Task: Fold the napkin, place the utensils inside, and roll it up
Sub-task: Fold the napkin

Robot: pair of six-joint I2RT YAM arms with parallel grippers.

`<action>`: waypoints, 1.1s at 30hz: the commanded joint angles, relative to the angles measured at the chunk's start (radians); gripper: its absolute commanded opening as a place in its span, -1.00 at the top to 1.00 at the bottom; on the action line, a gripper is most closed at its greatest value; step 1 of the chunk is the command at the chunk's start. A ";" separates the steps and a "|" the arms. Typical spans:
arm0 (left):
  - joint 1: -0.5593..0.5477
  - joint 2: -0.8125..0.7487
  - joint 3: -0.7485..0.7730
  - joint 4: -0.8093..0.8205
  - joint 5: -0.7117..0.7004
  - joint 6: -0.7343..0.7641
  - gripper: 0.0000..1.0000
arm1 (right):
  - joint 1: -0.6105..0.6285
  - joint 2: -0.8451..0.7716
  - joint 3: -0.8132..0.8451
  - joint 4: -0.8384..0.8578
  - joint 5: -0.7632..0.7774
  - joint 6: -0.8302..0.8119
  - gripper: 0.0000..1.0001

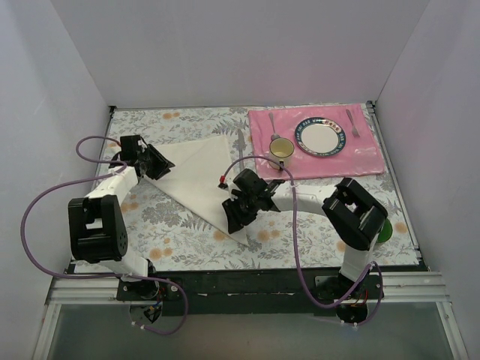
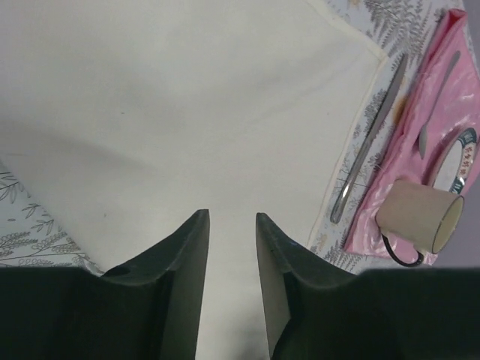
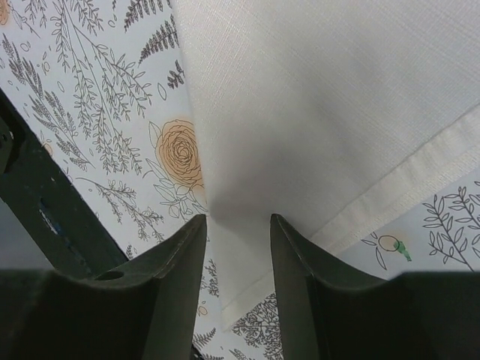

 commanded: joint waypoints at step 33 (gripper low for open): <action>0.009 -0.006 0.030 -0.015 -0.266 -0.035 0.24 | -0.085 0.080 0.442 -0.231 0.385 0.083 -0.17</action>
